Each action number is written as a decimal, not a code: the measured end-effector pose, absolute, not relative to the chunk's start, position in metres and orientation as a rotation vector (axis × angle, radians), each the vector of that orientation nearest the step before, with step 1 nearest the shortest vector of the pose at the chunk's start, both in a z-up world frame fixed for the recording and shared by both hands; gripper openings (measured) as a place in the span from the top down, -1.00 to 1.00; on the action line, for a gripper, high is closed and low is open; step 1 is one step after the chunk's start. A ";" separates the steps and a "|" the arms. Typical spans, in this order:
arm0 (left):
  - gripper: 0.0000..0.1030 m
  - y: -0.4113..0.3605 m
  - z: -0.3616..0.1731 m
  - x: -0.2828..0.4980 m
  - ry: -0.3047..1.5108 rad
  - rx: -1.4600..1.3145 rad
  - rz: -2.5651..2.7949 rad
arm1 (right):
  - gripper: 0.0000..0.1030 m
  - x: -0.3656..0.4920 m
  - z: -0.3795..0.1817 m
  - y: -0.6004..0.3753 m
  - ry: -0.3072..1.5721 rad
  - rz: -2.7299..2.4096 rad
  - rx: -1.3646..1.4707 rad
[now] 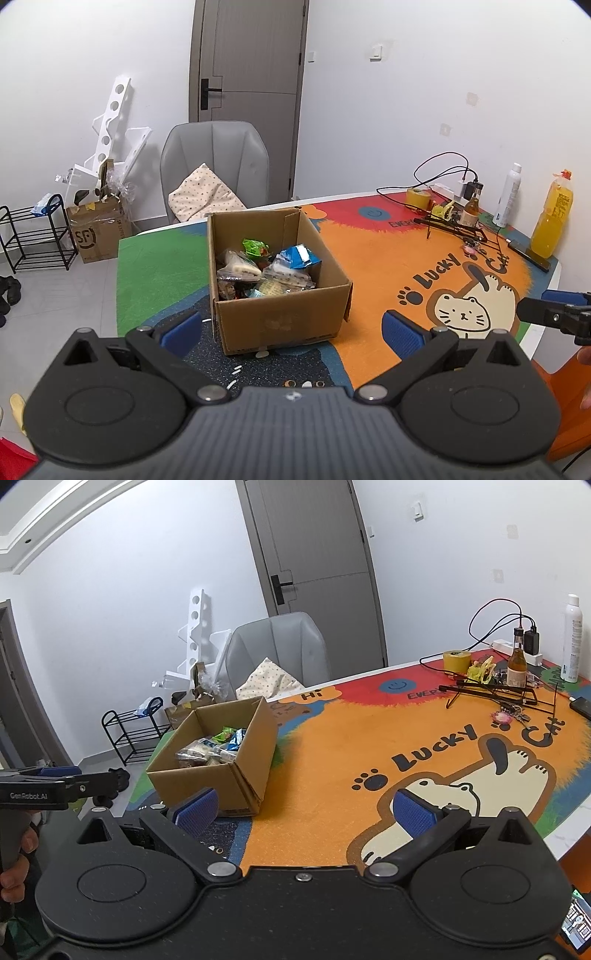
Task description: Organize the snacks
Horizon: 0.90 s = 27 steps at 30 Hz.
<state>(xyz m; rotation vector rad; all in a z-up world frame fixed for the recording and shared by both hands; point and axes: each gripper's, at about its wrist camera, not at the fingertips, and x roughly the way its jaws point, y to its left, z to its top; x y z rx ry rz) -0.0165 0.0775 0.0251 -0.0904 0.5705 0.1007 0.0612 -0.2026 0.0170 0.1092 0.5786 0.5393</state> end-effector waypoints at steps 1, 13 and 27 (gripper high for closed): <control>-1.00 0.077 0.025 -0.017 0.570 -0.090 0.100 | -1.00 0.061 0.017 -0.202 0.580 0.540 0.109; -1.00 0.075 0.023 -0.016 0.567 -0.083 0.090 | -1.00 0.063 0.016 -0.199 0.590 0.543 0.105; -1.00 0.074 0.023 -0.014 0.569 -0.078 0.088 | -1.00 0.064 0.017 -0.194 0.589 0.556 0.099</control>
